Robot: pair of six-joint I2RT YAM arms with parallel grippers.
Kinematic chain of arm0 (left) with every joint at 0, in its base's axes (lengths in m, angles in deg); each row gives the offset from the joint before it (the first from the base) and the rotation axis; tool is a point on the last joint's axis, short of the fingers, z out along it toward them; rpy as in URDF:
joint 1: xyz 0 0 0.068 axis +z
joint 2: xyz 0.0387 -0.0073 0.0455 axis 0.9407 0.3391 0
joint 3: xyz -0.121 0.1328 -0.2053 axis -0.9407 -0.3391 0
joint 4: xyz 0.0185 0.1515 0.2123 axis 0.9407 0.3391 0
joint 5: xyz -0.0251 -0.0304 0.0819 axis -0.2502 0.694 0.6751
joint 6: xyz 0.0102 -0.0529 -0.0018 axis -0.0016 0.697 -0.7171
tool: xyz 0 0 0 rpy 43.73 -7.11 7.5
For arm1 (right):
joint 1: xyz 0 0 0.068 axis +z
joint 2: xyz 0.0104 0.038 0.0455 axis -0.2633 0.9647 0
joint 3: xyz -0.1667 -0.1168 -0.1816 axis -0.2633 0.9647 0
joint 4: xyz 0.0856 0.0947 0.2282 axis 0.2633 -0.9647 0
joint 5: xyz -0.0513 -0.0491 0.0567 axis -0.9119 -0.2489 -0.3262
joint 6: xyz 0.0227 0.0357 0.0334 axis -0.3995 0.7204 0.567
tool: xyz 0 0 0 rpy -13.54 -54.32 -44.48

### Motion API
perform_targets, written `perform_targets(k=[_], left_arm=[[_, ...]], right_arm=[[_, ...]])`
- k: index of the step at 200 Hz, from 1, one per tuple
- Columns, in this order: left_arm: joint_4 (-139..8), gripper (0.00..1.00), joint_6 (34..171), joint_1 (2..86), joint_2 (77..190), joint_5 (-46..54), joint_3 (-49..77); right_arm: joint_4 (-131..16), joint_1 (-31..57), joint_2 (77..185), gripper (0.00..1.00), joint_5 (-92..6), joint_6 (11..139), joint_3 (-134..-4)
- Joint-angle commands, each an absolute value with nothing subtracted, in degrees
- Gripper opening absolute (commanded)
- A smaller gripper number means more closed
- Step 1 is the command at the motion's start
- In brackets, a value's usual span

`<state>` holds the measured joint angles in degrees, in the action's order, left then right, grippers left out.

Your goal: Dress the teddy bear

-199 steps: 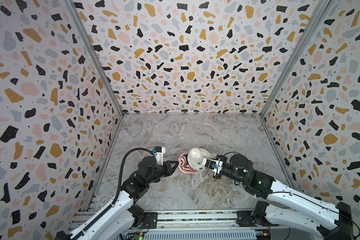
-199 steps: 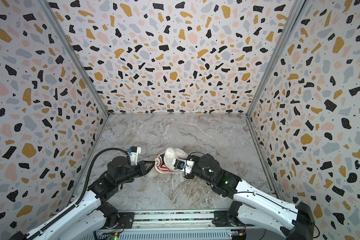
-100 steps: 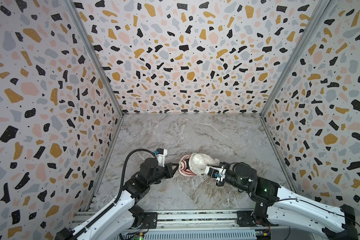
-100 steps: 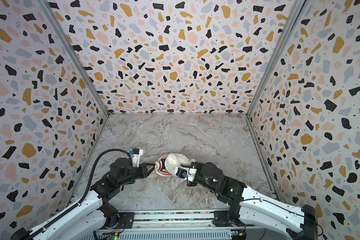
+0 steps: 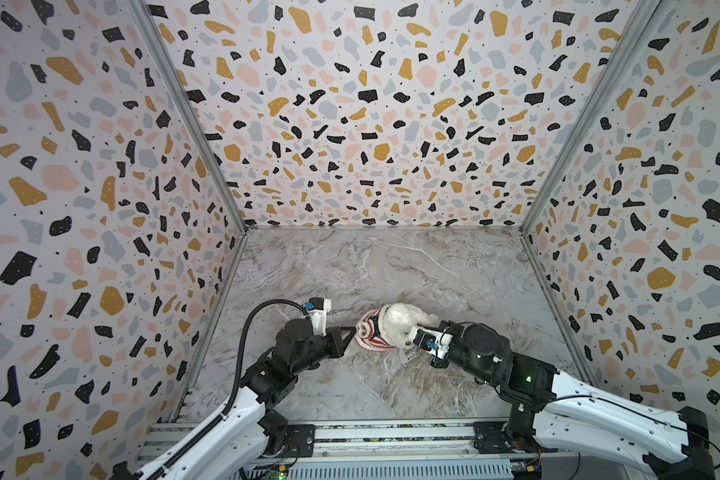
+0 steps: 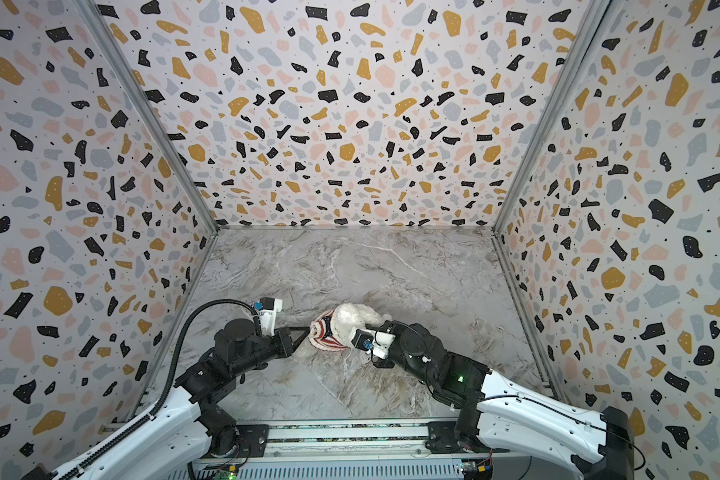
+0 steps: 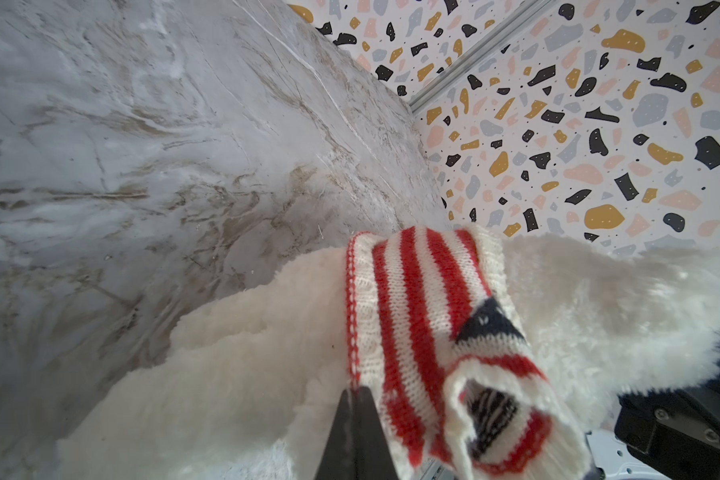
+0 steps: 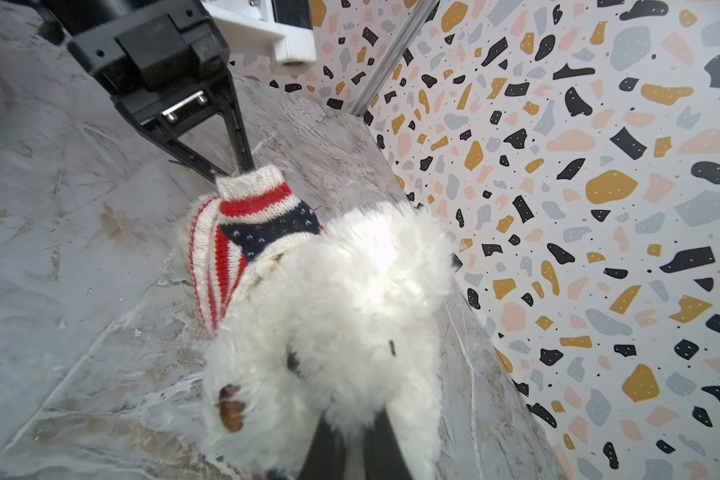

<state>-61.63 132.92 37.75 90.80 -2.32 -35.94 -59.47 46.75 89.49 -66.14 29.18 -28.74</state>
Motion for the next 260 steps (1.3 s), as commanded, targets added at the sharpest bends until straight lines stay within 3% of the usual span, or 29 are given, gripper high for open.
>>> perform_targets(k=[1, 79, 120, 177, 260], left_arm=[[-57.0, 0.08, 131.4, 38.1, 89.1, 0.2, -37.5], [-59.5, 0.27, 131.4, 38.1, 86.9, -3.0, -34.7], [-63.2, 0.44, 129.8, 38.0, 84.3, -5.0, -36.5], [-83.9, 0.46, 135.6, 37.9, 82.9, -0.6, -46.6], [-94.5, 0.41, 135.9, 36.7, 93.3, -1.2, -45.2]], right_arm=[[-58.8, 46.7, 89.5, 0.00, -71.3, 30.6, -32.3], [-53.4, 48.8, 88.2, 0.00, -66.1, 28.0, -29.8], [-53.6, 47.7, 92.8, 0.00, -74.3, 35.6, -32.6], [-56.3, 44.6, 95.9, 0.00, -70.9, 44.1, -34.1], [-55.4, 43.7, 94.8, 0.00, -68.6, 44.5, -33.0]])
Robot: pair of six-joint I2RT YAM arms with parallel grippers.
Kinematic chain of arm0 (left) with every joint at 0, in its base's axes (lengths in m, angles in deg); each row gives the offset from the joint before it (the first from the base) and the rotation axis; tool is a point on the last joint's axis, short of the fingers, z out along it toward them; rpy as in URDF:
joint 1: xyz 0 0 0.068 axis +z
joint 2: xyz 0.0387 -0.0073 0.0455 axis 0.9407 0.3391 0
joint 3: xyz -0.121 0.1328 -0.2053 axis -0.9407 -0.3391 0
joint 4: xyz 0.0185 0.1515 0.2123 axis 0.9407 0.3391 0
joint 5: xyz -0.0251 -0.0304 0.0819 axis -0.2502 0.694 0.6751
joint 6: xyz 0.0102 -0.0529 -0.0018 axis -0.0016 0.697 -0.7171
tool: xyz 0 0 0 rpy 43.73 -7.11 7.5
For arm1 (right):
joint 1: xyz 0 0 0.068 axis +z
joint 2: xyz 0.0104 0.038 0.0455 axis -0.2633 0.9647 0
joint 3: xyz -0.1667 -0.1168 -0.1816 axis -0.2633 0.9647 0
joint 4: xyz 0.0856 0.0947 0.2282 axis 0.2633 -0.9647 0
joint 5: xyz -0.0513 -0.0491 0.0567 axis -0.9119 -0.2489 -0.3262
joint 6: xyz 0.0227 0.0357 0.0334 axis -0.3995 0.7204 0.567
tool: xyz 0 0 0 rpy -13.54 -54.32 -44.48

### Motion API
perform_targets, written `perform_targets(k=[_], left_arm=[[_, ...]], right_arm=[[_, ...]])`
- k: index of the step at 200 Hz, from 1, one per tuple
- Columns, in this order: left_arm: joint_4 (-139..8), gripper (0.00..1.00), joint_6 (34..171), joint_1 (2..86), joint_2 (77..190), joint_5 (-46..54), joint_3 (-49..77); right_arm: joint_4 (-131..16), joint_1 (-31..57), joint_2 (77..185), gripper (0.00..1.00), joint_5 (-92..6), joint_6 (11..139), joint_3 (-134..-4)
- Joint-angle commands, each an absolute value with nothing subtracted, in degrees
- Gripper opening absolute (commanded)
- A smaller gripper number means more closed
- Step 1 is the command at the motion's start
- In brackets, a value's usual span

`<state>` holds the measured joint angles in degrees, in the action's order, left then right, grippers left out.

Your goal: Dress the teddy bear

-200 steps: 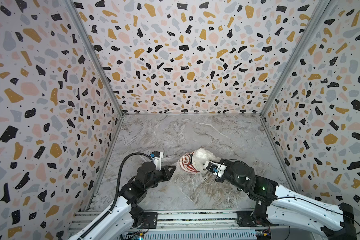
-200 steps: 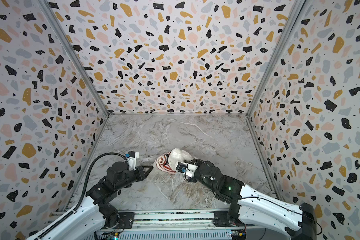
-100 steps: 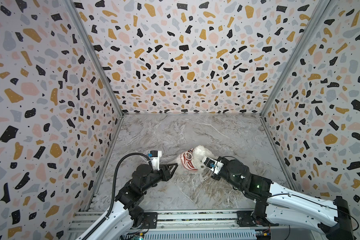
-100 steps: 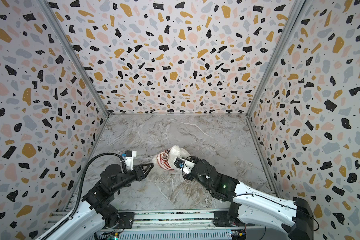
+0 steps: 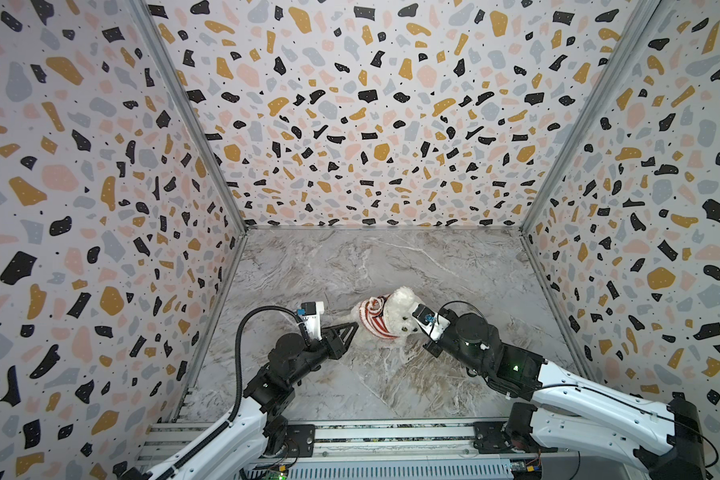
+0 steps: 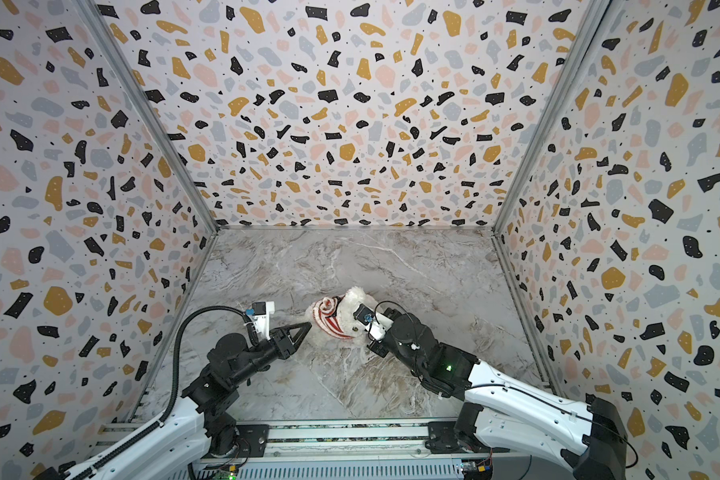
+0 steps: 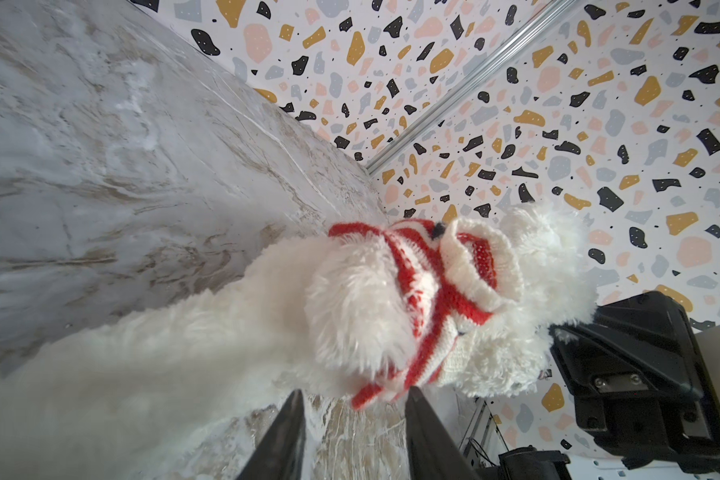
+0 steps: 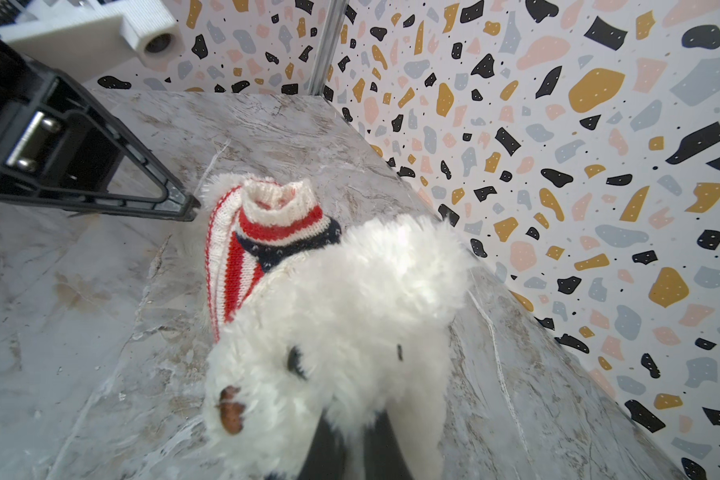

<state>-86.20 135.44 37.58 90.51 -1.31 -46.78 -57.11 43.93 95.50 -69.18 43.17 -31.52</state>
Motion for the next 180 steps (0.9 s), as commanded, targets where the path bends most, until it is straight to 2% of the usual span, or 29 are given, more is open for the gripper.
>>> perform_targets(k=[1, 85, 148, 180], left_arm=[[-94.6, 0.41, 135.9, 36.7, 93.5, -1.3, -45.1], [-97.9, 0.36, 133.7, 30.7, 101.5, 3.3, -42.5], [-100.1, 0.26, 133.8, 28.8, 105.1, 4.6, -41.3], [-99.7, 0.15, 134.4, 28.3, 104.5, 5.3, -41.9]], right_arm=[[-55.4, 43.7, 94.8, 0.00, -68.6, 44.5, -33.0], [-55.0, 43.7, 95.3, 0.00, -69.1, 44.4, -33.1], [-54.8, 43.8, 95.3, 0.00, -69.6, 44.0, -33.2], [-54.4, 43.7, 95.5, 0.00, -69.9, 43.8, -33.1]])
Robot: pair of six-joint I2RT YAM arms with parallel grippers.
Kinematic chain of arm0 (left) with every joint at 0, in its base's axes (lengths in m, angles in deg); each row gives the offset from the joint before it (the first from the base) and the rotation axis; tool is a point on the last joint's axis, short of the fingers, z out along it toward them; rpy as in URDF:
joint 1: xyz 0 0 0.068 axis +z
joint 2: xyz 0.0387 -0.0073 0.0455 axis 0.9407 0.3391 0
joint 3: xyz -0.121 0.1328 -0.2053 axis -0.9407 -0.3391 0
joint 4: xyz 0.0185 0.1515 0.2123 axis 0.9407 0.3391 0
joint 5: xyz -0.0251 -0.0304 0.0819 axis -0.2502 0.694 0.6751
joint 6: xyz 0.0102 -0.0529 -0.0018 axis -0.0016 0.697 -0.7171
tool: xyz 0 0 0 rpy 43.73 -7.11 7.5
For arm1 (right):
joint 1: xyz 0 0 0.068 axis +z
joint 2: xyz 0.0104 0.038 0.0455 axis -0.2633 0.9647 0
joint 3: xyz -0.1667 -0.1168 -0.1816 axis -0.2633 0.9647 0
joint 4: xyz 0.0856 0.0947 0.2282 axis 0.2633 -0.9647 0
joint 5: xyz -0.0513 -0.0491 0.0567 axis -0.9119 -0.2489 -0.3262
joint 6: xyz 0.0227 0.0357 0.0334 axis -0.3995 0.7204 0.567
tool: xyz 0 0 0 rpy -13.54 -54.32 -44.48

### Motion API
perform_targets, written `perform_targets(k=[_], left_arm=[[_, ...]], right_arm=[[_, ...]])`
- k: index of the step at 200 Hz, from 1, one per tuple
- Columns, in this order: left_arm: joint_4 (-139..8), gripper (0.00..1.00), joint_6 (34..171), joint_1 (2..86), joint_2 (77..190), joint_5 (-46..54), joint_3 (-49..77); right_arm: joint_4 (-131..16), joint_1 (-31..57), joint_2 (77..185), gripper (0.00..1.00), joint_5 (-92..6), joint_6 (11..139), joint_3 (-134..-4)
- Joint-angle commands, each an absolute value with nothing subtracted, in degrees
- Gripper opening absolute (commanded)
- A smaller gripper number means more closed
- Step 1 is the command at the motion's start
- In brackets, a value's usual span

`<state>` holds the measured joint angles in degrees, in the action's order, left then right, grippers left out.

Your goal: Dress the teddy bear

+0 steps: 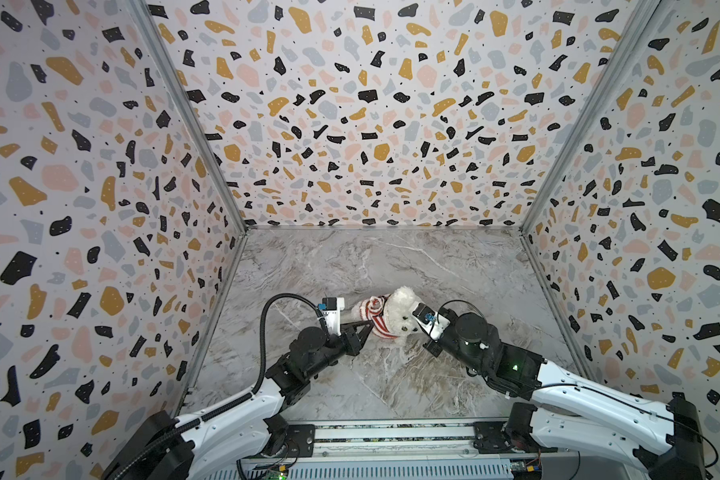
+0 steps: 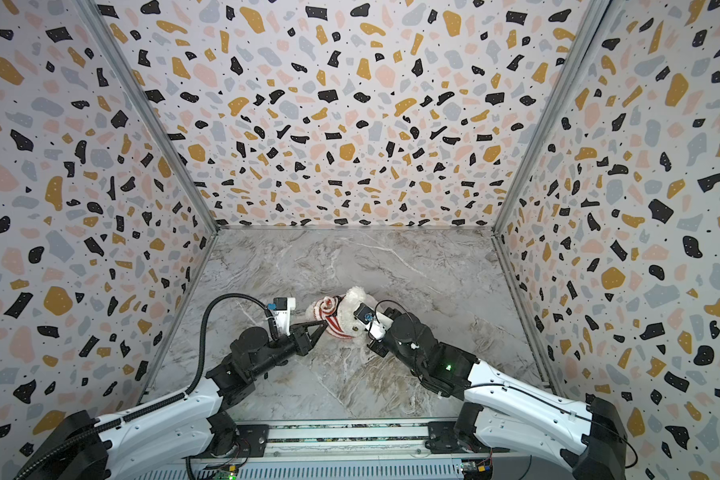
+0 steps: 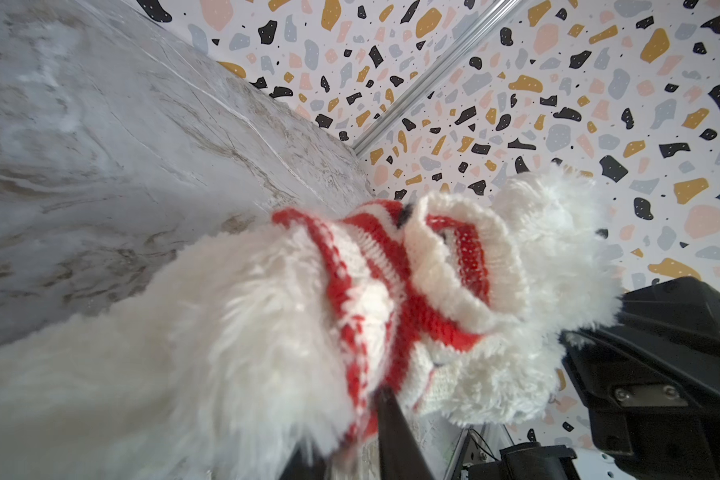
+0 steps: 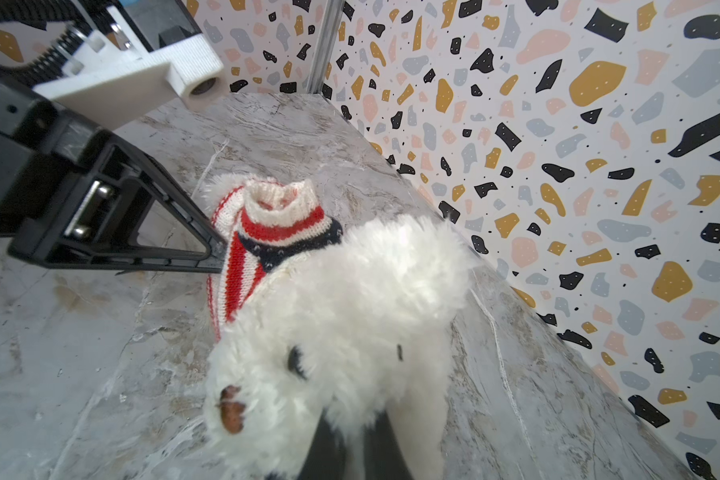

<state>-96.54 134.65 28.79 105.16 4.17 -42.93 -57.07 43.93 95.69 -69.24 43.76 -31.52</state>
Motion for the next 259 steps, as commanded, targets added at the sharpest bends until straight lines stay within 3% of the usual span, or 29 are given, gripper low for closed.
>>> perform_targets(k=[1, 43, 120, 182, 225, 259], left_arm=[[-99.7, 0.15, 134.4, 28.3, 104.4, 5.3, -41.9], [-96.5, 0.00, 134.6, 28.3, 101.8, 7.1, -43.3], [-92.0, 0.00, 138.9, 29.9, 93.0, 15.4, -47.3], [-92.2, 0.00, 147.4, 36.2, 85.7, 20.9, -53.1], [-91.8, 0.00, 146.9, 36.4, 87.0, 20.0, -53.0], [-93.9, 0.00, 140.7, 36.3, 90.6, 9.3, -49.1]], right_arm=[[-54.4, 43.8, 95.5, 0.00, -69.9, 43.8, -33.1], [-54.8, 43.7, 95.2, 0.00, -71.4, 43.6, -33.1], [-57.5, 43.6, 94.0, 0.00, -74.4, 42.5, -32.8], [-56.6, 46.7, 93.3, 0.00, -74.2, 37.9, -31.4], [-54.1, 49.1, 91.9, 0.00, -72.4, 34.4, -29.9], [-51.7, 50.8, 91.8, 0.00, -70.0, 32.1, -29.0]])
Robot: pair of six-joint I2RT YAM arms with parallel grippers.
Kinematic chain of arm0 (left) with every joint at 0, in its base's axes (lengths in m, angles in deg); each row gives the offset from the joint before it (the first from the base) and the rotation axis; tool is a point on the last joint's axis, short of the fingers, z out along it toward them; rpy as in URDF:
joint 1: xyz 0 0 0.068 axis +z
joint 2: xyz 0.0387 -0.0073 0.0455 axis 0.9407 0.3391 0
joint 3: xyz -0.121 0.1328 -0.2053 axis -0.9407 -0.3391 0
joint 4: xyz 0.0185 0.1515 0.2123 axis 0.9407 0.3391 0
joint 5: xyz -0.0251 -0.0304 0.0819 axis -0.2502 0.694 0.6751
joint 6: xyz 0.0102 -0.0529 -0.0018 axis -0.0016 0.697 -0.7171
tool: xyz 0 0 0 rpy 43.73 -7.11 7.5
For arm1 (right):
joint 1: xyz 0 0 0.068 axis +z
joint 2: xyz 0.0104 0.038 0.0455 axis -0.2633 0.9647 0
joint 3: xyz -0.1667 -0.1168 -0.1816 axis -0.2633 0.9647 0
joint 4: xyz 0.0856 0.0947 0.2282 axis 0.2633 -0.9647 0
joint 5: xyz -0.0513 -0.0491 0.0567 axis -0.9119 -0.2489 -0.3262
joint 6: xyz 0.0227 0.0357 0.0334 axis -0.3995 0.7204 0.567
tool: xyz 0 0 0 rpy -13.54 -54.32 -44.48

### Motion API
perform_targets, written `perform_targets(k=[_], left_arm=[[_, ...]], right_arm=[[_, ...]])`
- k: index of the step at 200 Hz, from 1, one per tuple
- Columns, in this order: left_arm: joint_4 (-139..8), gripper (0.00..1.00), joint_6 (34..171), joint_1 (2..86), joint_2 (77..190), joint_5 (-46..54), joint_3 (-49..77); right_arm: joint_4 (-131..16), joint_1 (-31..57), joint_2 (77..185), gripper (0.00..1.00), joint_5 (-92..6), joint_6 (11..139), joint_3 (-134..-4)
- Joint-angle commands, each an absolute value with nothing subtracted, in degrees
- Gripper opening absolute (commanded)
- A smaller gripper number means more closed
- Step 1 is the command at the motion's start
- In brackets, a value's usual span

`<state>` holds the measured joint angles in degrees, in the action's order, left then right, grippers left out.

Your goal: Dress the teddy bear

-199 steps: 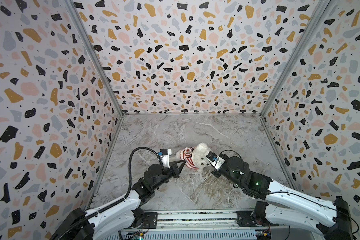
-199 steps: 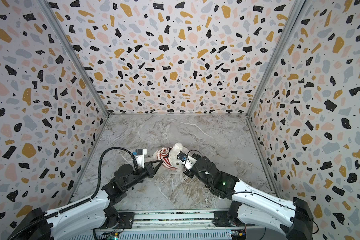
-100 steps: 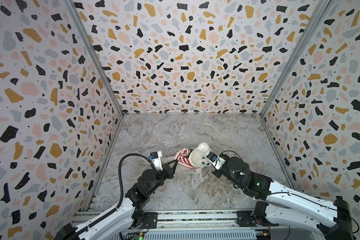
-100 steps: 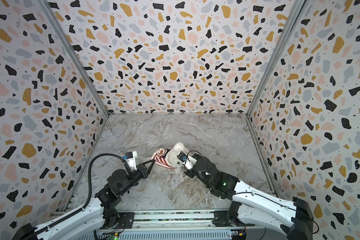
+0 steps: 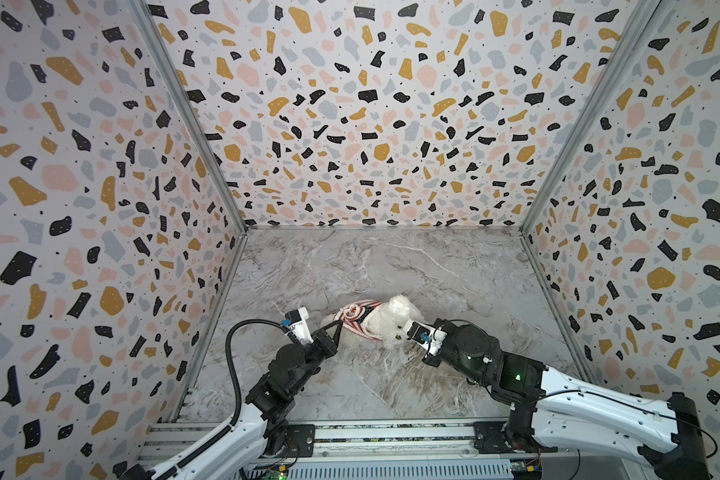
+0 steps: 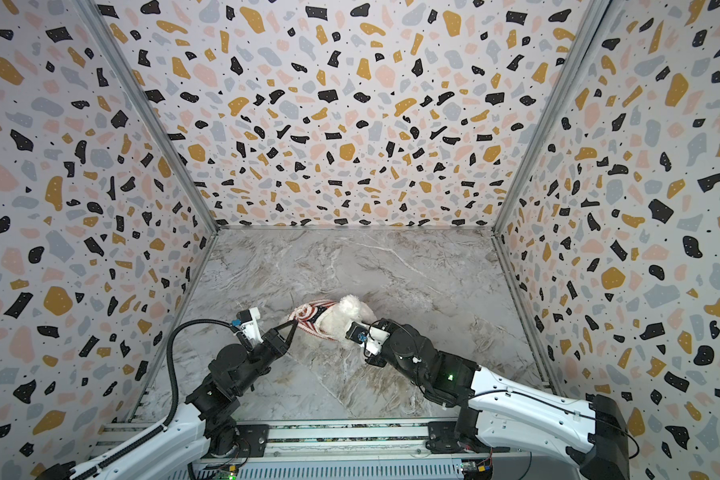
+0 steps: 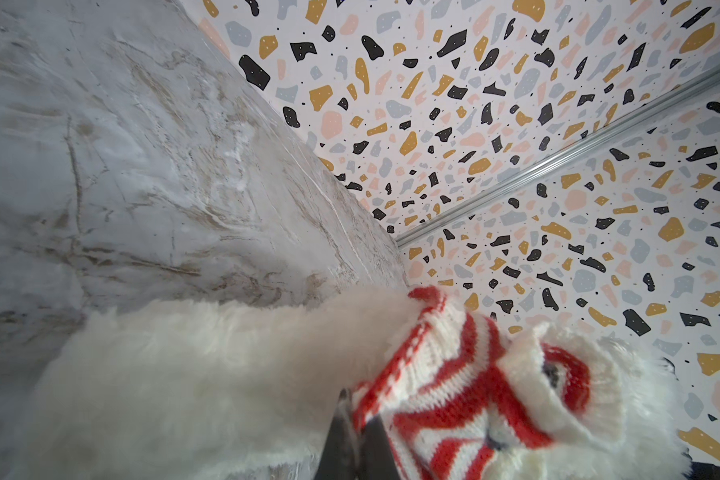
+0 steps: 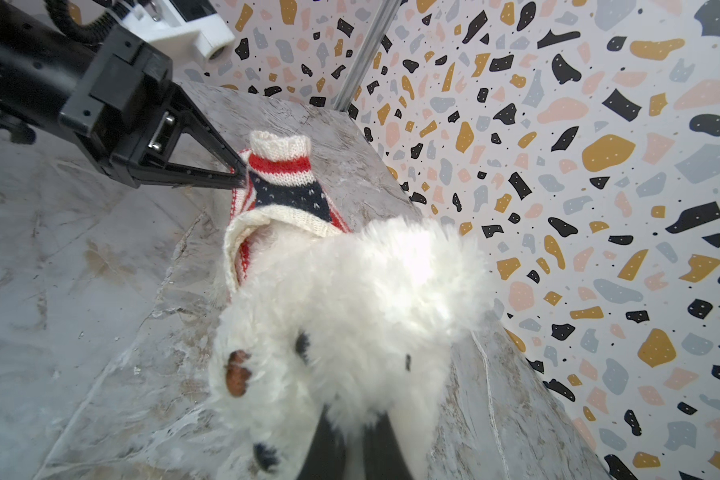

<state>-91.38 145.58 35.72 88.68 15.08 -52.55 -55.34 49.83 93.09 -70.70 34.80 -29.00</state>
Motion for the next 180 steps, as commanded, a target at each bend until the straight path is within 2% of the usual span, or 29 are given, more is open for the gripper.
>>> perform_targets(k=[1, 39, 49, 66, 87, 104, 153, 180], left_arm=[[-93.7, 0.00, 140.5, 36.3, 90.7, 8.9, -48.9], [-90.3, 0.00, 134.9, 36.3, 91.5, -0.9, -46.4], [-88.4, 0.04, 134.0, 36.3, 90.4, -1.4, -46.3], [-85.1, 0.14, 133.1, 36.3, 88.0, -1.6, -46.4], [-79.5, 0.33, 132.1, 36.3, 84.6, -0.5, -45.4], [-74.6, 0.41, 131.5, 36.3, 81.7, 0.7, -44.1], [-65.3, 0.50, 130.7, 36.4, 71.9, 7.0, -42.4], [-64.1, 0.51, 130.8, 36.4, 71.8, 6.0, -40.7]], right_arm=[[-51.7, 50.8, 91.9, 0.00, -70.0, 32.0, -29.0], [-48.0, 51.0, 91.2, 0.00, -71.3, 30.0, -27.8], [-46.0, 51.0, 90.8, 0.00, -71.5, 29.2, -27.2], [-44.3, 50.9, 91.4, 0.00, -71.9, 27.7, -27.1], [-43.1, 50.8, 92.1, 0.00, -71.5, 25.3, -27.1], [-40.8, 50.7, 91.2, 0.00, -70.5, 23.5, -26.0], [-39.7, 50.7, 88.1, 0.00, -67.1, 20.9, -23.7], [-39.9, 50.7, 87.2, 0.00, -66.9, 20.9, -23.0]])
